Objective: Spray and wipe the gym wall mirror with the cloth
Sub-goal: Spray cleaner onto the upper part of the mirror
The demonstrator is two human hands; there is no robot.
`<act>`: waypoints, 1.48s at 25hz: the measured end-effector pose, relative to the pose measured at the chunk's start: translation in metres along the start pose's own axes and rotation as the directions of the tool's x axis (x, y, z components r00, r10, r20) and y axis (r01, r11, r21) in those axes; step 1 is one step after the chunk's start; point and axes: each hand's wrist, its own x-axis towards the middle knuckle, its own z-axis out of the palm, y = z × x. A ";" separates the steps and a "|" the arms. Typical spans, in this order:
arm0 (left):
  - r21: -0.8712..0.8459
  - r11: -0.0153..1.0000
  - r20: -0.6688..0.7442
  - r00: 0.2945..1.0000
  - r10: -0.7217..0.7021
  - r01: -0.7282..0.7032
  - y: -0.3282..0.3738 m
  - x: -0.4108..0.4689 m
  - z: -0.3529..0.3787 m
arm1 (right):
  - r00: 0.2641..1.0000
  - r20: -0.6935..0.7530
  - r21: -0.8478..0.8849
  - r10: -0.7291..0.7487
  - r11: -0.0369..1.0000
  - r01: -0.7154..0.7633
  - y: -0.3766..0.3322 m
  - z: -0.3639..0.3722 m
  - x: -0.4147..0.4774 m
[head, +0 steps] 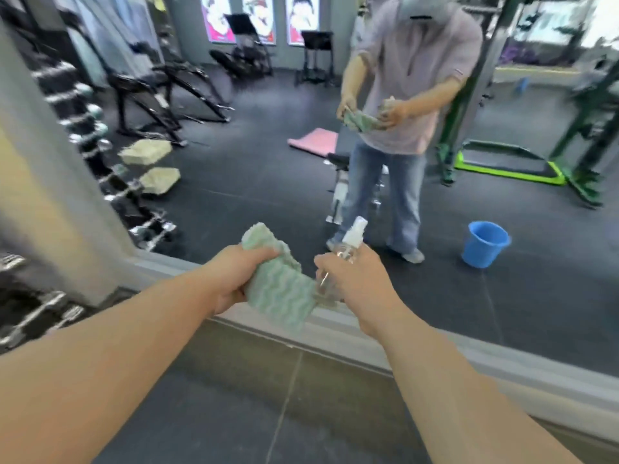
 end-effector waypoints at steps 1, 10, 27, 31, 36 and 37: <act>-0.006 1.000 -0.051 0.999 0.010 -0.010 0.019 0.001 -0.054 | 0.998 0.046 0.003 -0.040 0.999 0.040 -0.016 0.050 0.018; 0.215 0.908 -0.394 0.819 0.418 -0.360 0.168 -0.001 -0.340 | 0.836 0.259 -0.228 -0.484 0.810 0.539 -0.197 0.293 0.104; -0.104 0.605 -0.688 0.496 0.529 -0.789 0.438 0.176 -0.543 | 0.459 0.222 -0.611 -0.860 0.244 0.753 -0.427 0.522 0.381; 0.137 0.509 -0.702 0.280 0.655 -0.850 0.499 0.189 -0.605 | 0.329 0.186 -0.711 -0.926 0.105 0.696 -0.484 0.584 0.406; 0.282 0.351 -0.574 0.136 0.807 -0.893 0.584 0.206 -0.676 | 0.184 0.048 -0.850 -0.982 0.057 0.523 -0.552 0.643 0.417; 0.288 0.307 -0.540 0.110 0.834 -0.907 0.596 0.209 -0.688 | 0.166 0.018 -0.870 -0.986 0.067 0.488 -0.565 0.654 0.419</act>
